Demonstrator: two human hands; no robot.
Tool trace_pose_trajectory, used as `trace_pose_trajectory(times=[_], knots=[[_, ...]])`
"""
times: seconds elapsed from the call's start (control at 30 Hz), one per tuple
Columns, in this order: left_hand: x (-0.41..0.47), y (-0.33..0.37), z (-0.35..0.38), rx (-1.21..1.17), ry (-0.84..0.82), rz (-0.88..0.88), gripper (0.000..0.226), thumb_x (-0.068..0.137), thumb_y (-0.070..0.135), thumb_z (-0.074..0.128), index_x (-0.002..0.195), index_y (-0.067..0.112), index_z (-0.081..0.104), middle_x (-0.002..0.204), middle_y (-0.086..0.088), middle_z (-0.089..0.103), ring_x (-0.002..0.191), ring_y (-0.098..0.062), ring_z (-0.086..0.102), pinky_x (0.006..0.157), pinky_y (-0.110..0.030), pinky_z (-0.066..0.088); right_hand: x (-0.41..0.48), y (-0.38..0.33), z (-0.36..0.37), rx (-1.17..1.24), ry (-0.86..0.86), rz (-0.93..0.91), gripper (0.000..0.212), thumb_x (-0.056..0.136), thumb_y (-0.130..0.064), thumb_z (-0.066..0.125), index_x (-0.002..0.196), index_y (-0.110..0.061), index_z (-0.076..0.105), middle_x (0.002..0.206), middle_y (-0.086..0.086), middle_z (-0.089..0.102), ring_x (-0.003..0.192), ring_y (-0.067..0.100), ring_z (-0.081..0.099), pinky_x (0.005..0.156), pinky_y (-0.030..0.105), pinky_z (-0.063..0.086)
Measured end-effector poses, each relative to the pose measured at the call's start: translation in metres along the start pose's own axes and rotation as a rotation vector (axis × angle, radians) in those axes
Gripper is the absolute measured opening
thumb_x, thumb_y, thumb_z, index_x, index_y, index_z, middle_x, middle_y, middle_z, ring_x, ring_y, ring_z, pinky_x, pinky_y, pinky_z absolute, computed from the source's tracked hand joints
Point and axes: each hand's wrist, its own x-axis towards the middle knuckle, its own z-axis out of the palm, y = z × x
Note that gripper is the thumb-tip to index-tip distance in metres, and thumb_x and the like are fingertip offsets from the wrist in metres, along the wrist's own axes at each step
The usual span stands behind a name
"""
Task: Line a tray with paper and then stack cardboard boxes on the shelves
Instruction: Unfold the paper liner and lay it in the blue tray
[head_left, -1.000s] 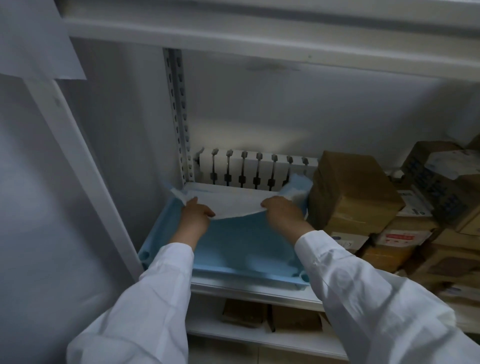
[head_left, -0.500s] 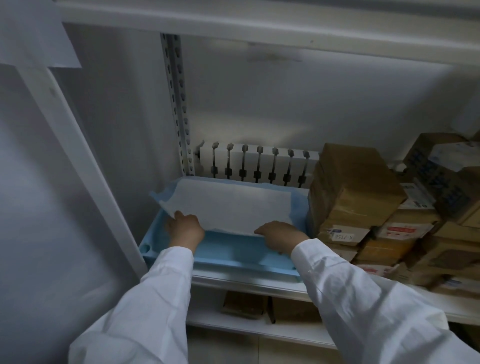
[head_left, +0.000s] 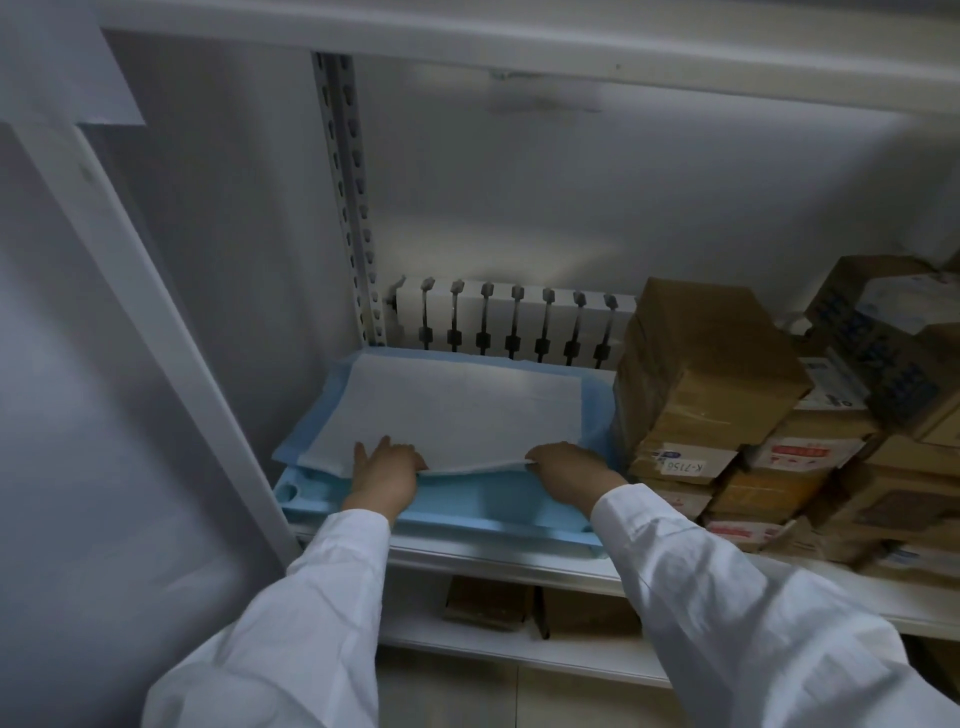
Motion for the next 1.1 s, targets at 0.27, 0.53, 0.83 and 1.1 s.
trace_pose_trajectory(times=[0.27,0.53,0.83,1.1], knots=[[-0.006,0.002,-0.003,0.064,-0.093,-0.007,0.043,0.089,0.001,0.039,0.125,0.016,0.059,0.131,-0.008,0.055,0.115,-0.027,0.055,0.094,-0.029,0.043,-0.006,-0.006,0.01,-0.06,-0.167,0.071,0.036,0.095,-0.006,0.036,0.125,-0.009,0.057,0.126,0.011,0.058,0.113,0.03,0.057,0.092,0.038,0.047],[-0.02,-0.002,0.005,-0.027,-0.061,0.052,0.055,0.087,0.003,0.044,0.138,0.026,0.047,0.143,-0.003,0.045,0.127,-0.024,0.047,0.103,-0.03,0.039,-0.012,-0.012,0.003,0.004,-0.247,0.032,0.055,0.087,-0.052,0.052,0.126,-0.014,0.055,0.124,0.005,0.058,0.112,0.026,0.055,0.089,0.033,0.044],[-0.031,0.01,0.001,-0.088,0.051,0.099,0.032,0.084,0.014,0.05,0.108,0.025,0.068,0.116,0.001,0.064,0.103,-0.022,0.059,0.082,-0.027,0.046,-0.013,-0.013,0.015,0.279,-0.18,-0.067,0.029,0.091,-0.031,0.059,0.107,-0.007,0.067,0.113,0.011,0.064,0.1,0.026,0.058,0.079,0.026,0.041],[-0.039,0.029,-0.004,-0.168,-0.016,0.046,0.032,0.083,0.041,0.049,0.103,0.021,0.065,0.106,-0.001,0.065,0.094,-0.021,0.06,0.08,-0.029,0.047,-0.023,-0.013,0.001,0.304,-0.124,-0.061,0.041,0.094,-0.044,0.049,0.112,-0.011,0.065,0.112,0.009,0.064,0.098,0.026,0.058,0.083,0.031,0.043]])
